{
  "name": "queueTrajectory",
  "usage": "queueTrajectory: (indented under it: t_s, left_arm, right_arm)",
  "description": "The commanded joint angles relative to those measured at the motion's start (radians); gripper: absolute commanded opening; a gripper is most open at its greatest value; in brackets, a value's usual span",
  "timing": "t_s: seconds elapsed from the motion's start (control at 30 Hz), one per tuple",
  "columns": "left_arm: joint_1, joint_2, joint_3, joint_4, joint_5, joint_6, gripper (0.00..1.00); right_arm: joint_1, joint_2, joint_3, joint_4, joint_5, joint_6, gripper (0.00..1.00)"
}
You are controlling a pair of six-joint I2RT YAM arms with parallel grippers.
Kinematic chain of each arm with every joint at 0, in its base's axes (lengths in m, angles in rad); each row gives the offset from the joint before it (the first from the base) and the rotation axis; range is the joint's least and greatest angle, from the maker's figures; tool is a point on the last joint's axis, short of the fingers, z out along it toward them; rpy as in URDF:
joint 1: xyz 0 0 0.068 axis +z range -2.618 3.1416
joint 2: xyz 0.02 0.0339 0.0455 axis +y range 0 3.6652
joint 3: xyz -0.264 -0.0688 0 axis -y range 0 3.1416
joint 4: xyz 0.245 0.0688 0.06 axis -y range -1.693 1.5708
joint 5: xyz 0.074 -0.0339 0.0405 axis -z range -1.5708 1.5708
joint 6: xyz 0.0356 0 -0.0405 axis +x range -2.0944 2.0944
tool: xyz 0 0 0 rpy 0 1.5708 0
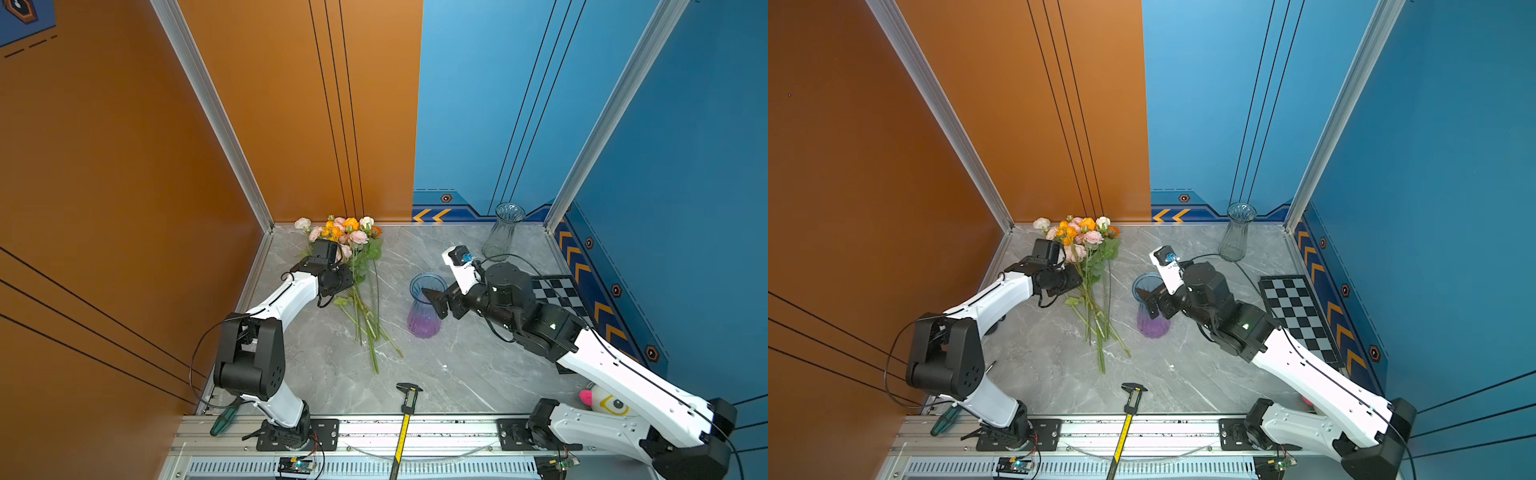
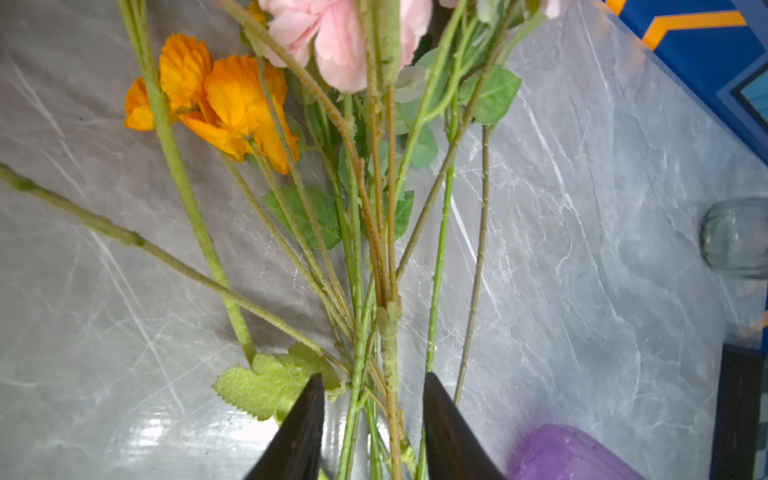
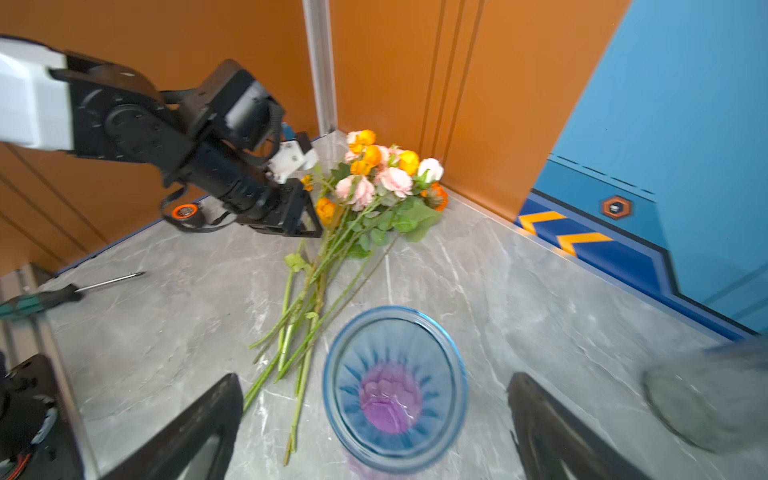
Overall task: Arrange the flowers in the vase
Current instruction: 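Grasp orange flower stems with the left gripper while the right gripper withdraws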
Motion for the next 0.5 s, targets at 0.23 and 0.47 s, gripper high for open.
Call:
queueTrajectory:
  t_s: [0.23, 0.47]
  left_arm:
    - [-0.028, 0.097, 0.067, 0.040, -0.009, -0.046, 0.33]
    - [-0.057, 0.111, 0.051, 0.041, -0.017, -0.052, 0.33]
  right_arm:
    - [0.127, 0.189, 0.090, 0.053, -0.039, 0.036, 1.00]
    - [0.128, 0.169, 0.032, 0.095, -0.027, 0.063, 1.00]
